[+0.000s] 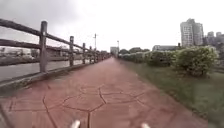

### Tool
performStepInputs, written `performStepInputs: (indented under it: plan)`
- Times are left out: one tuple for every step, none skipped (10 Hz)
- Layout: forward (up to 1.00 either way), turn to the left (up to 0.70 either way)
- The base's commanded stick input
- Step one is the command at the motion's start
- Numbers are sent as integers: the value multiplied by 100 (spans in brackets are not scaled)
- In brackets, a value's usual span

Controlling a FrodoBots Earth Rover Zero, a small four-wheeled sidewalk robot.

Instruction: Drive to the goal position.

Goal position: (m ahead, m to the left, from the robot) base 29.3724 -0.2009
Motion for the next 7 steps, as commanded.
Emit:
performStepInputs:
  plan:
    - [70,0]
    - [70,0]
    - [70,0]
    - [70,0]
    - [70,0]
    - [70,0]
    - [70,0]
